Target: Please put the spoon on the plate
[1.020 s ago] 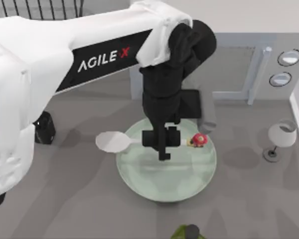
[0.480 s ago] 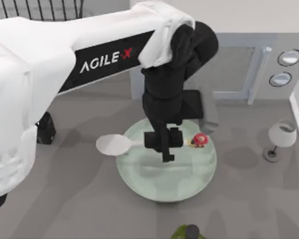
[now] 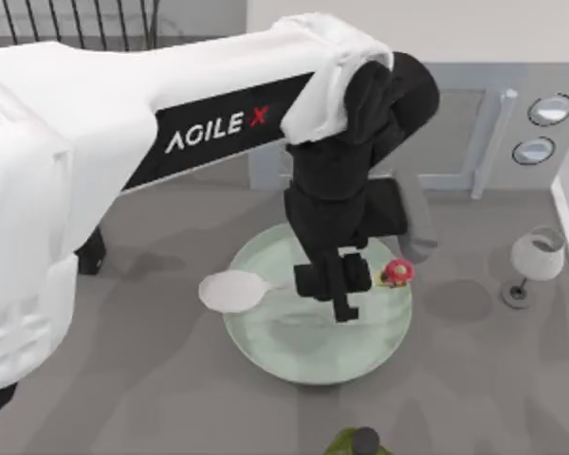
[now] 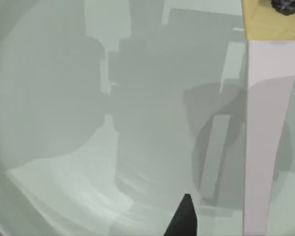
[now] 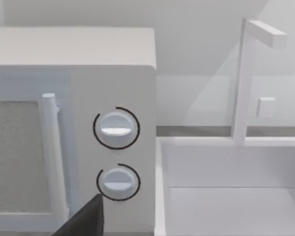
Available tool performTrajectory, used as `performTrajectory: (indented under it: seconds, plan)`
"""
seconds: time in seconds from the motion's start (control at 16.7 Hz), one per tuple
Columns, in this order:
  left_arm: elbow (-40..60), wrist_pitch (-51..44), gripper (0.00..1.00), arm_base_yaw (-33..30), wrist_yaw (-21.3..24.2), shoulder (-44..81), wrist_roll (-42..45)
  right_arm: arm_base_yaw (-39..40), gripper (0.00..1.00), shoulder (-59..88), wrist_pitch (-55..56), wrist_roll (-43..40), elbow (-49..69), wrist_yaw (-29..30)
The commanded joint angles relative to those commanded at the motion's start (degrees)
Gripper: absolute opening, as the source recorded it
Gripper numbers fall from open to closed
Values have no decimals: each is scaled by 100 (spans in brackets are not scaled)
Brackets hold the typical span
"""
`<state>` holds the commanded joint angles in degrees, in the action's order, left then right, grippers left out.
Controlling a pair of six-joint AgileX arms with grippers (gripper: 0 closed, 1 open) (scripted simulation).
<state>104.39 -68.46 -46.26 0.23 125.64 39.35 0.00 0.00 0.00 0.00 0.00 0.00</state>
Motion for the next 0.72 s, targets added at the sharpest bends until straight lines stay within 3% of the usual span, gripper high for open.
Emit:
performTrajectory:
  seconds: [0.72]
  plan:
    - [-365, 694, 0, 180, -63, -132, 394, 0, 100, 0, 0, 0, 0, 0]
